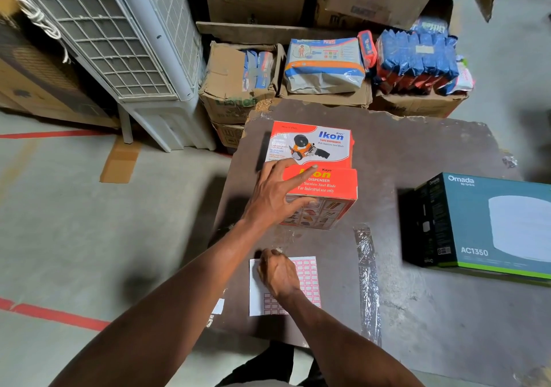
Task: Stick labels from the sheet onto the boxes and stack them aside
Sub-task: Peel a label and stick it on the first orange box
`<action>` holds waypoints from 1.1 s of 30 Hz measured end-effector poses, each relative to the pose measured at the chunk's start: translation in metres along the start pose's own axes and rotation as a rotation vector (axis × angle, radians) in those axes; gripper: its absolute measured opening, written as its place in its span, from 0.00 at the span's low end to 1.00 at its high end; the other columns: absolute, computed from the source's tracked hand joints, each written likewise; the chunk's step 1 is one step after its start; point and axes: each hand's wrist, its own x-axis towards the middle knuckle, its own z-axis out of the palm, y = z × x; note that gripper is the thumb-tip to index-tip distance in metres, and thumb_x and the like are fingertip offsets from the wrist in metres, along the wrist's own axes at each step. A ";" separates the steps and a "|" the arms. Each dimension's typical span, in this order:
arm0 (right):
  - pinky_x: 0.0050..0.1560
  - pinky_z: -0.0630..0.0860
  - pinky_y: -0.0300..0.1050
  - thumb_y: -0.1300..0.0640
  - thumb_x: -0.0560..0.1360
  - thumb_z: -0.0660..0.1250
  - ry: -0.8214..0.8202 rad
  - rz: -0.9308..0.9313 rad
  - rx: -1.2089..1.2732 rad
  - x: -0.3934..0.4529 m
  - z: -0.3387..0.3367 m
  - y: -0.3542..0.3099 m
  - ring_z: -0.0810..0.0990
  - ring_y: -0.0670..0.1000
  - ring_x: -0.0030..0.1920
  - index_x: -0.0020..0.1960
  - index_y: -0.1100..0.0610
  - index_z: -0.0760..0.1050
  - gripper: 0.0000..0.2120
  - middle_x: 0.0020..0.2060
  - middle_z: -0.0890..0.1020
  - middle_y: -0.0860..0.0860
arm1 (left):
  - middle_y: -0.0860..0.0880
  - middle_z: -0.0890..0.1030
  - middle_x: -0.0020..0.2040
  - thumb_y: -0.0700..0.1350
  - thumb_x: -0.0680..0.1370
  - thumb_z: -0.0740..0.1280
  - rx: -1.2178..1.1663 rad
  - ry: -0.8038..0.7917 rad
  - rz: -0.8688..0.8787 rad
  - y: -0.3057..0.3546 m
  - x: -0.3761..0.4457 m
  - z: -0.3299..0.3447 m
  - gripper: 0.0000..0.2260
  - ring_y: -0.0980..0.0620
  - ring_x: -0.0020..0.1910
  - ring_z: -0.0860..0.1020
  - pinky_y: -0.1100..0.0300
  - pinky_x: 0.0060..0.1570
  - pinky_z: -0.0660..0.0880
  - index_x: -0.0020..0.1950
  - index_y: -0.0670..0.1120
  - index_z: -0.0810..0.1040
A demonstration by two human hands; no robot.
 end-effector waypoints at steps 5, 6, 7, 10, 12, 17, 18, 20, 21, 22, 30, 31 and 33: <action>0.46 0.80 0.46 0.50 0.81 0.62 -0.010 0.144 0.187 0.004 -0.001 0.000 0.83 0.55 0.47 0.58 0.52 0.76 0.10 0.49 0.84 0.52 | 0.42 0.70 0.71 0.59 0.75 0.73 -0.002 -0.010 -0.007 0.000 0.002 -0.001 0.33 0.43 0.71 0.64 0.36 0.66 0.73 0.78 0.58 0.67; 0.46 0.82 0.48 0.48 0.80 0.61 -0.016 0.167 0.270 0.005 0.001 0.001 0.83 0.54 0.45 0.55 0.50 0.76 0.09 0.46 0.84 0.52 | 0.42 0.70 0.71 0.58 0.75 0.73 -0.006 -0.011 -0.008 0.001 0.001 -0.001 0.34 0.43 0.71 0.64 0.36 0.66 0.73 0.78 0.58 0.66; 0.45 0.83 0.51 0.46 0.78 0.60 0.002 0.186 0.350 0.004 0.000 0.002 0.83 0.53 0.43 0.51 0.49 0.76 0.09 0.44 0.83 0.51 | 0.42 0.70 0.71 0.58 0.75 0.74 -0.011 -0.010 -0.008 0.001 0.000 -0.001 0.34 0.43 0.71 0.64 0.36 0.66 0.72 0.78 0.58 0.66; 0.43 0.82 0.48 0.51 0.80 0.63 0.142 0.192 0.527 0.000 -0.015 -0.001 0.82 0.48 0.40 0.47 0.51 0.76 0.07 0.41 0.83 0.48 | 0.42 0.70 0.70 0.57 0.74 0.74 -0.021 -0.011 -0.006 0.001 -0.003 0.000 0.34 0.42 0.71 0.64 0.35 0.66 0.73 0.78 0.59 0.66; 0.43 0.81 0.43 0.52 0.81 0.65 0.245 0.172 0.615 -0.010 -0.039 -0.007 0.82 0.47 0.40 0.48 0.51 0.77 0.06 0.40 0.83 0.46 | 0.42 0.70 0.71 0.58 0.74 0.74 -0.025 -0.011 -0.012 0.001 -0.003 0.000 0.34 0.42 0.71 0.64 0.35 0.65 0.73 0.78 0.59 0.66; 0.33 0.74 0.37 0.58 0.80 0.67 0.522 0.030 0.620 -0.039 -0.111 -0.007 0.80 0.46 0.34 0.47 0.53 0.79 0.04 0.36 0.82 0.47 | 0.43 0.70 0.71 0.59 0.75 0.74 -0.010 0.004 -0.007 0.000 -0.001 -0.001 0.33 0.44 0.71 0.63 0.39 0.67 0.72 0.78 0.60 0.67; 0.33 0.75 0.38 0.59 0.80 0.68 0.572 0.005 0.608 -0.043 -0.125 -0.005 0.80 0.47 0.35 0.48 0.54 0.79 0.03 0.37 0.82 0.47 | 0.44 0.70 0.70 0.58 0.74 0.74 -0.006 0.014 -0.007 0.000 0.000 -0.002 0.33 0.45 0.70 0.64 0.40 0.67 0.72 0.78 0.59 0.68; 0.32 0.77 0.40 0.59 0.80 0.68 0.654 -0.026 0.577 -0.045 -0.150 -0.002 0.82 0.47 0.37 0.50 0.55 0.79 0.02 0.40 0.83 0.47 | 0.44 0.71 0.70 0.58 0.74 0.75 0.004 0.031 -0.006 0.000 0.001 -0.002 0.33 0.45 0.70 0.64 0.42 0.67 0.73 0.77 0.59 0.69; 0.32 0.78 0.41 0.59 0.80 0.68 0.685 -0.036 0.551 -0.044 -0.160 0.000 0.82 0.47 0.37 0.51 0.55 0.79 0.02 0.40 0.84 0.47 | 0.44 0.71 0.70 0.58 0.74 0.75 0.006 0.035 -0.006 0.001 0.001 -0.002 0.33 0.45 0.70 0.65 0.42 0.67 0.73 0.77 0.59 0.69; 0.33 0.78 0.41 0.58 0.81 0.67 0.714 -0.052 0.526 -0.043 -0.169 0.002 0.82 0.47 0.37 0.52 0.55 0.79 0.02 0.41 0.84 0.47 | 0.44 0.71 0.70 0.58 0.74 0.75 0.004 0.037 -0.008 0.001 0.001 -0.002 0.33 0.44 0.70 0.65 0.42 0.67 0.73 0.77 0.59 0.69; 0.45 0.78 0.51 0.51 0.80 0.66 0.774 -0.241 0.041 -0.021 -0.195 0.013 0.79 0.52 0.44 0.53 0.56 0.78 0.09 0.47 0.83 0.51 | 0.44 0.71 0.69 0.52 0.74 0.76 -0.004 0.035 -0.022 0.005 -0.004 -0.001 0.33 0.46 0.70 0.63 0.44 0.67 0.72 0.77 0.59 0.69; 0.45 0.77 0.51 0.51 0.79 0.67 0.773 -0.260 -0.018 -0.019 -0.195 0.013 0.79 0.54 0.44 0.54 0.56 0.79 0.09 0.47 0.83 0.52 | 0.44 0.71 0.69 0.52 0.75 0.76 -0.005 0.032 -0.027 0.006 -0.004 -0.001 0.32 0.46 0.70 0.63 0.44 0.67 0.72 0.77 0.60 0.69; 0.43 0.76 0.50 0.52 0.78 0.71 0.776 -0.287 -0.114 -0.014 -0.195 0.013 0.79 0.55 0.43 0.54 0.57 0.79 0.09 0.47 0.83 0.53 | 0.45 0.71 0.70 0.51 0.75 0.75 -0.009 0.032 -0.028 0.006 -0.004 -0.001 0.32 0.46 0.70 0.63 0.43 0.67 0.73 0.77 0.60 0.69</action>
